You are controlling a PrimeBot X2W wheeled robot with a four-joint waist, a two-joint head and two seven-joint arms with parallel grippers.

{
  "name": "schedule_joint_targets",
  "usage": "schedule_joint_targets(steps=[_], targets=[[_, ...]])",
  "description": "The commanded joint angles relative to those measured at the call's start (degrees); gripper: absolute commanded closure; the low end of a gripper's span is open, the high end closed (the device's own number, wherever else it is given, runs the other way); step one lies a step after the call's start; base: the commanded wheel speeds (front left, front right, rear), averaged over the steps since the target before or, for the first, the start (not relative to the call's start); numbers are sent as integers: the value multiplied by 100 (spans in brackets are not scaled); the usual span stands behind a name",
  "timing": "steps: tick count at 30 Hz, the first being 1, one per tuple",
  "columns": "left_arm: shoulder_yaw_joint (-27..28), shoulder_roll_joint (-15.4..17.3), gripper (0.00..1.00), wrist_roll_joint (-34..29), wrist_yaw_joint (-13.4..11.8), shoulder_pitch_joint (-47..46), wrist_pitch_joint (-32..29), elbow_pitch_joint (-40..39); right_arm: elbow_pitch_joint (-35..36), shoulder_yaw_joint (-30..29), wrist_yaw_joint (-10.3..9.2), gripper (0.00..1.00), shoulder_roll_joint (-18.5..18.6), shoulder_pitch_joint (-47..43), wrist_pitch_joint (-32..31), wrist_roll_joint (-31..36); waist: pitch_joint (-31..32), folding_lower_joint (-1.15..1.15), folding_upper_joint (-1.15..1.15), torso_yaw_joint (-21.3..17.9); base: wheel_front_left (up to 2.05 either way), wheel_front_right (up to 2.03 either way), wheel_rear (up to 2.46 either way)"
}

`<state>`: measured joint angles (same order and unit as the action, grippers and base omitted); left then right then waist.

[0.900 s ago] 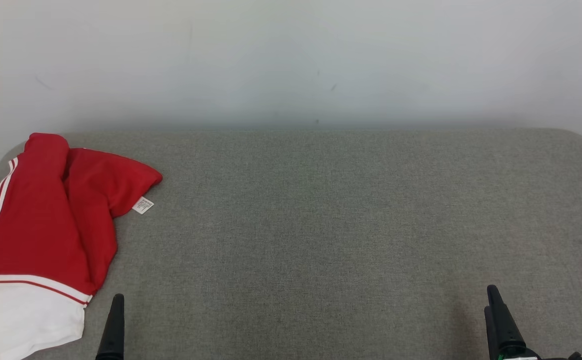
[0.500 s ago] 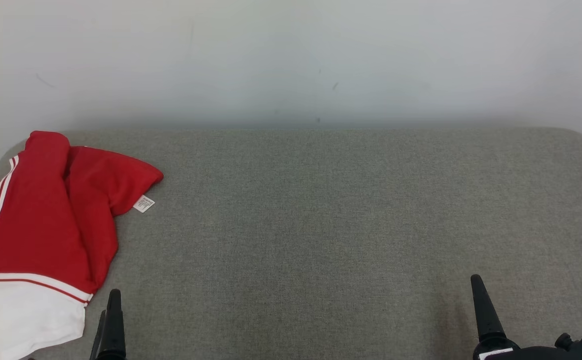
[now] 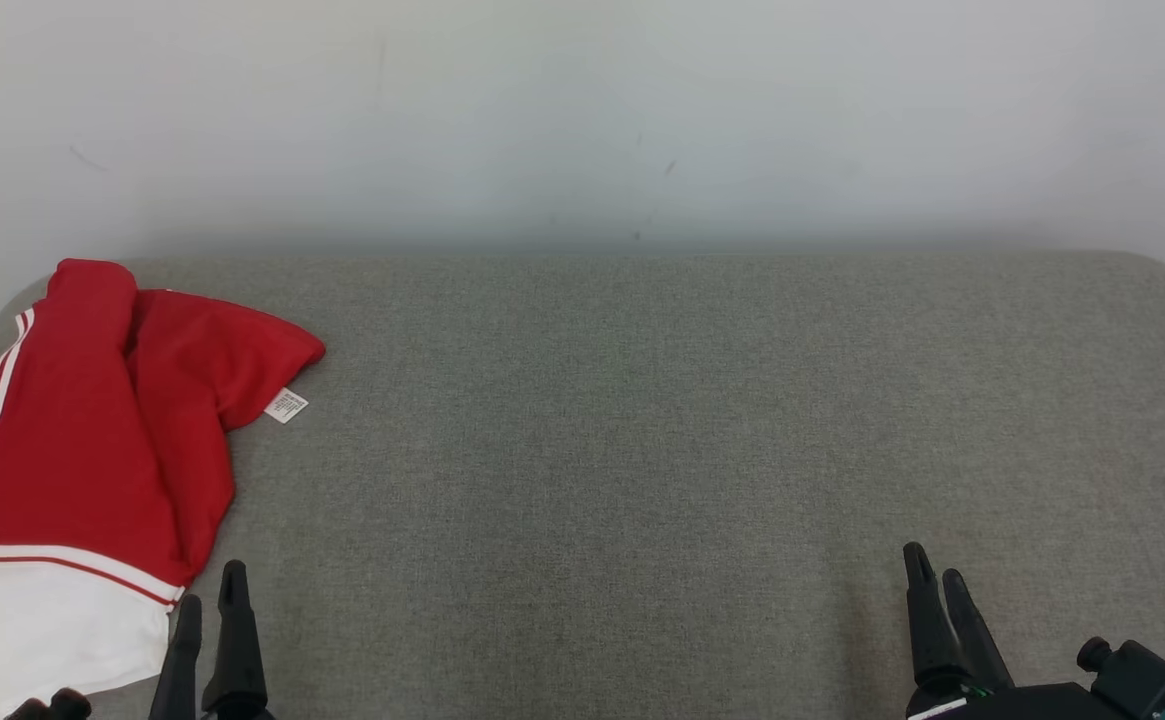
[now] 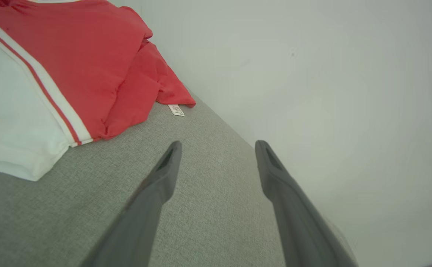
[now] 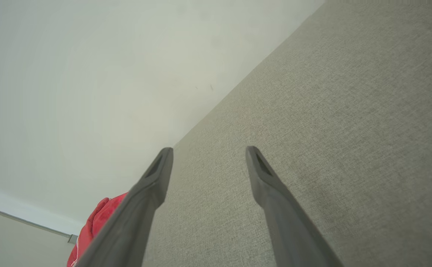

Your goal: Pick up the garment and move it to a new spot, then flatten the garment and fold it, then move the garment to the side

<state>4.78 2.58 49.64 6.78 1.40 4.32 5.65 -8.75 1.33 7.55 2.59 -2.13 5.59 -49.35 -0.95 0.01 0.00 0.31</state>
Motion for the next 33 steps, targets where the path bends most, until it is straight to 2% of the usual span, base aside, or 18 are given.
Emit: schedule_joint_targets(steps=[1,11,33], targets=[[-39,29,0,-396,-9,54,86,-134,2,41,-5,0,24,135,71,315,5,-1,0,6,0,0,0],[-24,32,0,-1441,-19,122,262,-263,-89,90,-6,0,27,182,231,1331,27,-1,0,30,0,0,0],[32,106,0,-2909,-155,273,594,-376,-268,5,-8,0,32,250,523,3068,16,-1,0,43,0,0,0]])
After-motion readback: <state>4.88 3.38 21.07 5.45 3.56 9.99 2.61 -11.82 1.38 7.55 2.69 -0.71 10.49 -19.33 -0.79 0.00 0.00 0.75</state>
